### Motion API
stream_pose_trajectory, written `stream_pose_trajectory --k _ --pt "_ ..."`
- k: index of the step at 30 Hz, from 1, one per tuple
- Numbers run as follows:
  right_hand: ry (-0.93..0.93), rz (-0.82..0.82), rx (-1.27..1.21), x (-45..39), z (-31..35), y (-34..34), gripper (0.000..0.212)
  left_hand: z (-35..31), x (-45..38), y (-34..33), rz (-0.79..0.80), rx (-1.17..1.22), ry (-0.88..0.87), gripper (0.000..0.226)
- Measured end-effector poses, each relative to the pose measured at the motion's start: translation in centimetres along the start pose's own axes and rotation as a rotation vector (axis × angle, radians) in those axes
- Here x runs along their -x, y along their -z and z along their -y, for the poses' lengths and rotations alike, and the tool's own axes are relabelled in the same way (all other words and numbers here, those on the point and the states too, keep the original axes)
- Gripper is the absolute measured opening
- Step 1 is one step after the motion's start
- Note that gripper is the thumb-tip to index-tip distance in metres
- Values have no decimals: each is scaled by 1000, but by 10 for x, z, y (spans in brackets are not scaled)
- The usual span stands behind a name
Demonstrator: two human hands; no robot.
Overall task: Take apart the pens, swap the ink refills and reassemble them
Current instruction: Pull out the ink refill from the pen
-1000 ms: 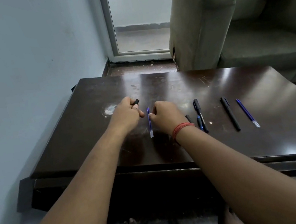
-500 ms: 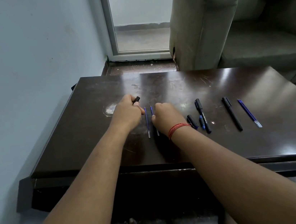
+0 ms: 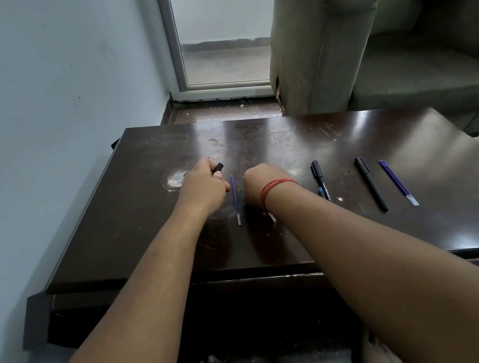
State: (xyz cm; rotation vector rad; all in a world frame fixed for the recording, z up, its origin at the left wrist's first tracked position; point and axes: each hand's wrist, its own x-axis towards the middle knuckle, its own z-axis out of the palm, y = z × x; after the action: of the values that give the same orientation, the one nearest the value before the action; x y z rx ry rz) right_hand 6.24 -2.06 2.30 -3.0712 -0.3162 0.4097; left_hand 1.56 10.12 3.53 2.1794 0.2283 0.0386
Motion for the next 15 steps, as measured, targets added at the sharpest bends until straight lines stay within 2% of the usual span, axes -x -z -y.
stream_pose_trajectory --k 6,11,15 --pt "11 -98 -121 9 -16 9 26 -2 2 -4 17 3 -3 12" --pt "-45 -160 -325 11 -36 21 24 -9 6 -16 96 64 5 12" --pt "-69 -229 -632 19 -48 23 11 -15 13 -29 149 116 19 11"
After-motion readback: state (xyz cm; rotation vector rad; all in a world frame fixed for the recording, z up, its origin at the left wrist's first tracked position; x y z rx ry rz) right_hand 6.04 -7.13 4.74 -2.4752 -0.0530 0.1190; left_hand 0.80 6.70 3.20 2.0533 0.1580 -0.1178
